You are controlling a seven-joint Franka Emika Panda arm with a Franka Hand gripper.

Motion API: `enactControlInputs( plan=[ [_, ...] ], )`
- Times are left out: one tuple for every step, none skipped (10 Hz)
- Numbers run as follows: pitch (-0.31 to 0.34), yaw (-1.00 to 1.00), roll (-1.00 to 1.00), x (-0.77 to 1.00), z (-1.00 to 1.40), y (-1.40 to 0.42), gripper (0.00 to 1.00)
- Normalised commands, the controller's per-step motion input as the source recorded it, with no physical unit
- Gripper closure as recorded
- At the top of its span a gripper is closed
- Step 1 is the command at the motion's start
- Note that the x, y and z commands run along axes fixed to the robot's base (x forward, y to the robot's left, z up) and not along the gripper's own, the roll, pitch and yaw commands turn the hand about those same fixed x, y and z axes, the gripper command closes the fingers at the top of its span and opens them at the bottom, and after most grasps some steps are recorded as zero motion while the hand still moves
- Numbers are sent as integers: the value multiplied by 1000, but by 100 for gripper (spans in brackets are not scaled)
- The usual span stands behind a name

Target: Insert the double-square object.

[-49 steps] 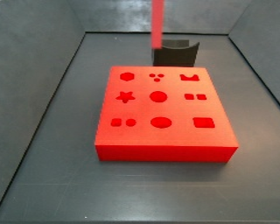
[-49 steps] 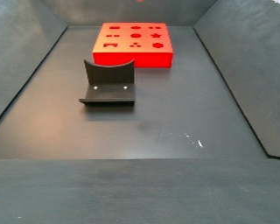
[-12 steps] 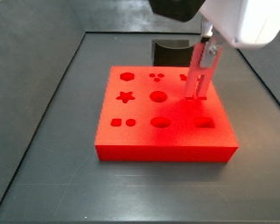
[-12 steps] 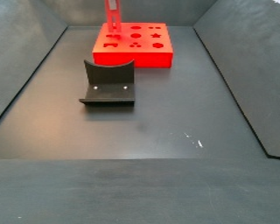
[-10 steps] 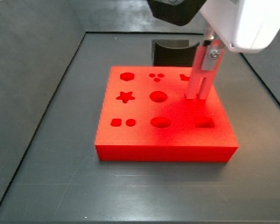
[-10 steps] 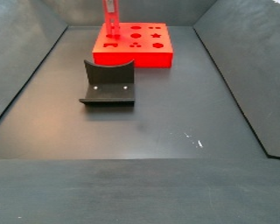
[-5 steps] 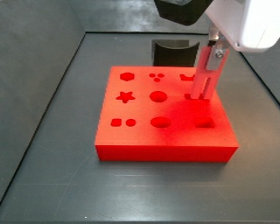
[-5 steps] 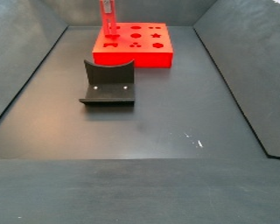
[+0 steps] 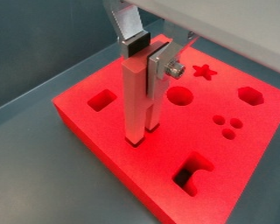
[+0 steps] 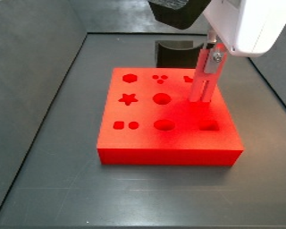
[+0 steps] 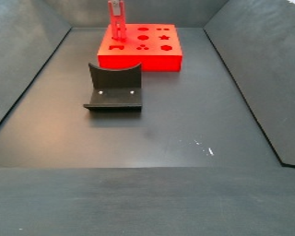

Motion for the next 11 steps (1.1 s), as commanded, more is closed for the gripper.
enactControlInputs(
  plan=[
    [66, 74, 110, 294, -134, 9, 100],
    [73, 49, 117, 180, -117, 20, 100],
    [46, 0, 106, 0, -134, 0, 100],
    [11, -11, 89, -106, -317, 0, 100],
    [4, -97, 99, -114, -520, 0, 100],
    [3, -163, 76, -89, -634, 0, 100],
    [6, -197, 63, 0, -640, 0, 100],
    [10, -194, 60, 0, -626, 0, 100],
    [13, -174, 57, 0, -540, 0, 100],
    [11, -23, 154, -54, -154, -3, 100],
    [0, 0, 0, 0, 0, 0, 100]
  ],
)
